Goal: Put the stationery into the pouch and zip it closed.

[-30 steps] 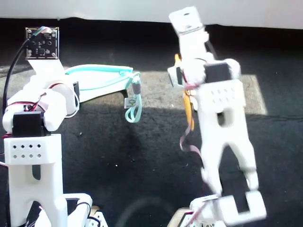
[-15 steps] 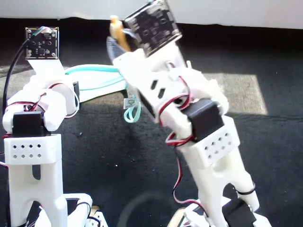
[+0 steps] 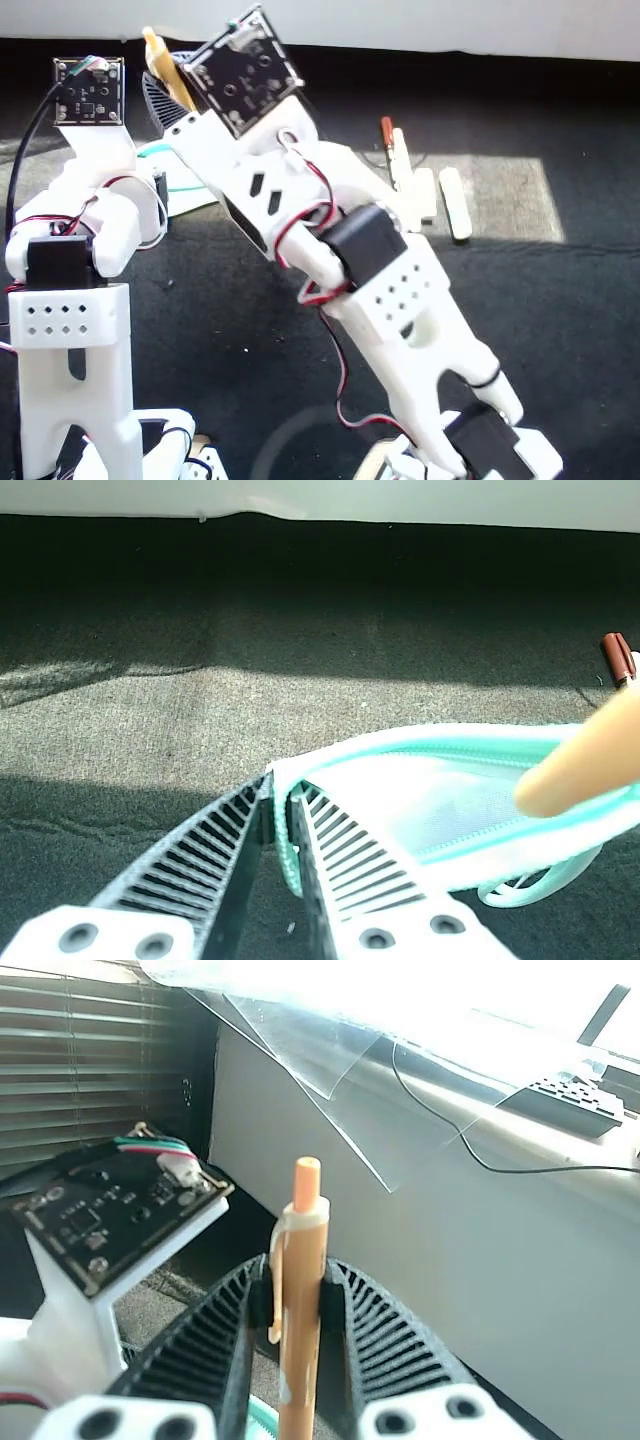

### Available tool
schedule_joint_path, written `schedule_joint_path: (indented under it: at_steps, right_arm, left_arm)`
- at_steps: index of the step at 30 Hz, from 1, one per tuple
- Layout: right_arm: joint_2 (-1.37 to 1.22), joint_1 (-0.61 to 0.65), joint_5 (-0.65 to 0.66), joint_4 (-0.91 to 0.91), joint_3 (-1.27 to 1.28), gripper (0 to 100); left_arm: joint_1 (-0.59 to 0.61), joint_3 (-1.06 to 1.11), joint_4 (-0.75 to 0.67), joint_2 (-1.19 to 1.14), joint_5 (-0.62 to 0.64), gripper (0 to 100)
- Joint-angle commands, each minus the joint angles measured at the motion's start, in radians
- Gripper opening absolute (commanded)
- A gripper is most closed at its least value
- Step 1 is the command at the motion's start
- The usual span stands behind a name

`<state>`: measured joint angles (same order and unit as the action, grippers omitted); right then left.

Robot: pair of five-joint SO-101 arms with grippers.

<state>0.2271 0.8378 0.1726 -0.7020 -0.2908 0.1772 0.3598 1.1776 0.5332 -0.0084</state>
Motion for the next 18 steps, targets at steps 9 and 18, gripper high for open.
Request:
schedule_joint_path:
  at_steps: [9,18]
  right_arm:
    - [-0.165,-0.096,-0.003,0.027,-0.035,0.5]
    - [-0.318,-0.143,-0.003,0.027,-0.042,0.5]
  left_arm:
    - [0.004,0.03,-0.097,-0.016,0.135,1]
    - [0.005,0.019,-0.199,-0.14,0.146,1]
